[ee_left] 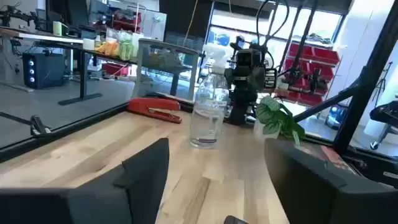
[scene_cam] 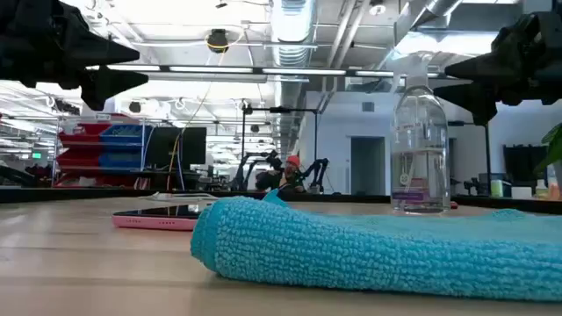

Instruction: Apply microfiber cloth

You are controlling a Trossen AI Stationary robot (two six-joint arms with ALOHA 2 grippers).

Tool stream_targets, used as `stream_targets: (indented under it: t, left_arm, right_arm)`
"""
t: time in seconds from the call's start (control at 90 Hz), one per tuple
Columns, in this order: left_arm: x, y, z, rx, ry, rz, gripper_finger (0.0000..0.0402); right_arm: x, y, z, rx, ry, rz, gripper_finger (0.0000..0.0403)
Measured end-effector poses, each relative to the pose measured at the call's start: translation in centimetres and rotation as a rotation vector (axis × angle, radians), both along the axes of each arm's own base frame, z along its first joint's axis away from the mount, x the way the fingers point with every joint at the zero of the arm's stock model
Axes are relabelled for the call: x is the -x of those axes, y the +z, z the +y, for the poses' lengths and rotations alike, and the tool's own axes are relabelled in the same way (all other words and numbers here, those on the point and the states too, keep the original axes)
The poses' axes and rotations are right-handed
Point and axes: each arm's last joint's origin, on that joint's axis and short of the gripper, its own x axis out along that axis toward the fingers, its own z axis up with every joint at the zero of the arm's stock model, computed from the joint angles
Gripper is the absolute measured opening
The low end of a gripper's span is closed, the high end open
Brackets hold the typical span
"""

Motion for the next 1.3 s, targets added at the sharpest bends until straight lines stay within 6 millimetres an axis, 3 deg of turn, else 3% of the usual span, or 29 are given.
stream_targets:
  t: [0.978, 1.089, 1.3]
  left_arm:
    - [0.0, 0.0, 0.0, 0.0, 0.0, 0.0, 0.0242]
    - [0.0, 0.0, 0.0, 0.0, 0.0, 0.0, 0.0242]
    - [0.0, 0.0, 0.0, 0.0, 0.0, 0.0, 0.0242]
  right_arm:
    - [0.0, 0.1, 0.0, -0.004, 0.0, -0.009, 0.0227]
    - [0.1, 0.8, 0.0, -0.202, 0.006, -0.123, 0.0227]
    - [0.9, 3.6, -0.7, -0.414, -0.117, -0.488, 0.0227]
